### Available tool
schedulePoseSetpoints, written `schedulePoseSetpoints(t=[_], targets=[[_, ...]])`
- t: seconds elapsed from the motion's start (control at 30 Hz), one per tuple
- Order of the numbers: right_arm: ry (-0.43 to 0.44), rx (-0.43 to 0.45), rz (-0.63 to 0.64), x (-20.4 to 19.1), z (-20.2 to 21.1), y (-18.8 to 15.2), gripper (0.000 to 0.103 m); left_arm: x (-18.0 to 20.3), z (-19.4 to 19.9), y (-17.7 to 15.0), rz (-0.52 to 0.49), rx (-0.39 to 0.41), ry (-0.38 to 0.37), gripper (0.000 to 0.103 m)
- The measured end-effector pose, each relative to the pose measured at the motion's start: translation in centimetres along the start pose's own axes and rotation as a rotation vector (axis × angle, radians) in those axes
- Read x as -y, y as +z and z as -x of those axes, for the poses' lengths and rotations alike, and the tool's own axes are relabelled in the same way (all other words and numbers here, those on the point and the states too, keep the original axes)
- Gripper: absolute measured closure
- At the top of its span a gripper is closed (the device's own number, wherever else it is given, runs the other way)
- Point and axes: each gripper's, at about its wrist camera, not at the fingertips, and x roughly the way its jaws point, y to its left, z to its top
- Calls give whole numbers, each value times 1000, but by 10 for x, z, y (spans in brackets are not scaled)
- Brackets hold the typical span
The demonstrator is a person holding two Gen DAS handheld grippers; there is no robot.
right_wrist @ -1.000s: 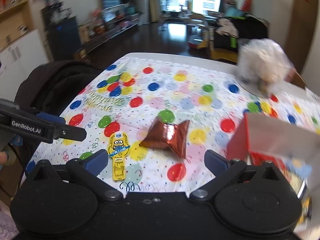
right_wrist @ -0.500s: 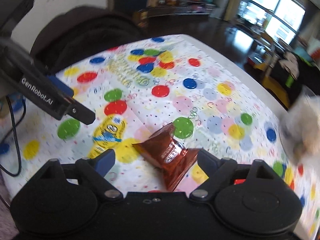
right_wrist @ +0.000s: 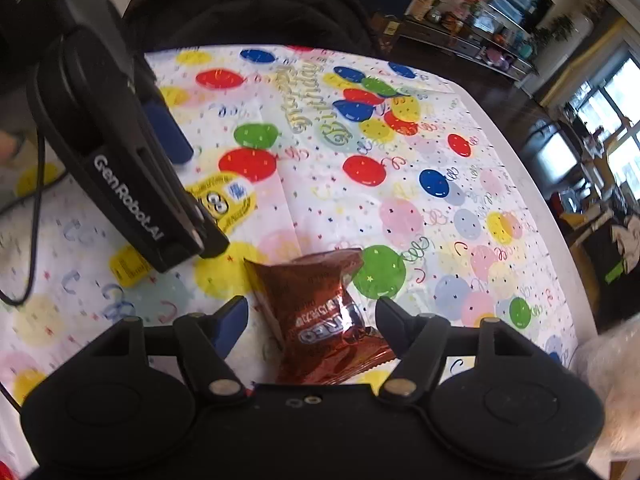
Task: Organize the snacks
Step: 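Grasp the yellow Minion candy with the left tool while the right tool grasps the brown foil packet, then carry the Minion candy and brown foil packet with both tools over the box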
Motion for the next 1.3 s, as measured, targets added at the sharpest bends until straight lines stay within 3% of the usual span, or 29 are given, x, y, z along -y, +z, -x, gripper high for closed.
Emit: schedulePoseSetpoints(t=[0.2, 0.43, 0.53, 0.67, 0.8, 1.3], targets=[[-23, -26, -16, 1, -9, -2, 52, 5, -8, 2, -15, -5, 33, 24], [-12, -65, -192, 9, -4, -2, 60, 12, -14, -1, -48, -12, 41, 29], [-16, -78, -273, 11, -2, -5, 62, 16, -15, -3, -84, 2, 61, 31], [-6, -89, -395, 13, 3, -9, 63, 18, -13, -3, -112, 18, 93, 45], [-7, -92, -494, 11, 10, -13, 64, 21, -12, -7, -154, 29, 101, 51], [-54, -58, -810, -5, 47, -27, 64, -3, 3, -16, -116, 38, 12, 51]])
